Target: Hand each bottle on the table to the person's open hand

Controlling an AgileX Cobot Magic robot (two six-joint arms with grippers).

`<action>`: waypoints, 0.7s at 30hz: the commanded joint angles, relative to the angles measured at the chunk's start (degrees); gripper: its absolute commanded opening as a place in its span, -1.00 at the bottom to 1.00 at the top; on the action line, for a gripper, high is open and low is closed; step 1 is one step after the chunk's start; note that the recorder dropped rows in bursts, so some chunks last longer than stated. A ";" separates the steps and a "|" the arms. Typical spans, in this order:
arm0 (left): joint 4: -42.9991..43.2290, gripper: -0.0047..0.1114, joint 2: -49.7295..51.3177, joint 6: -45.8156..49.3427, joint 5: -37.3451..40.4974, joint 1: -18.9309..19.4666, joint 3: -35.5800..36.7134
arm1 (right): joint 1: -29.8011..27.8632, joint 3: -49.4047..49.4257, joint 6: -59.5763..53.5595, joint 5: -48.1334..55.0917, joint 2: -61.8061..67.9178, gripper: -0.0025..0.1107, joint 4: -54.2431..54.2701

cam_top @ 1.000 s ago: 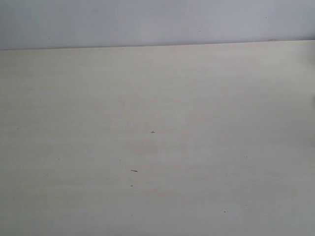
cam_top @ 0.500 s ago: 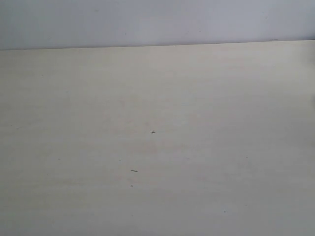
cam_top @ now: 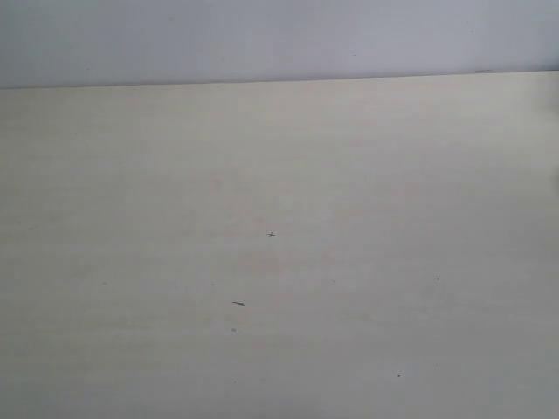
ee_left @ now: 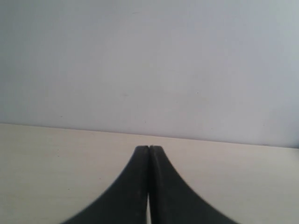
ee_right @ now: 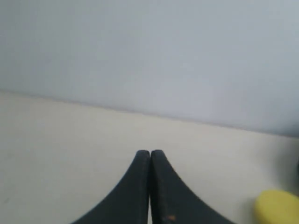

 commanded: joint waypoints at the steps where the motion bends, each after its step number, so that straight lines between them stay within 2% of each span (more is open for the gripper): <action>1: -0.23 -0.92 -0.27 0.09 -0.07 0.21 0.19 | -4.73 5.94 -0.03 -20.73 -0.96 -0.96 1.26; 4: -0.23 -0.92 -0.27 0.09 -0.07 0.21 0.19 | -5.30 9.46 -0.03 -24.04 -3.37 -0.96 3.16; 7: -0.23 -0.92 -0.27 0.16 -0.07 0.21 0.19 | -5.30 9.46 -0.26 -18.19 -5.03 -0.96 3.71; 21: -0.23 -0.92 -0.27 0.16 -0.07 0.21 0.19 | -5.30 9.46 -0.26 -18.09 -4.92 -0.96 3.60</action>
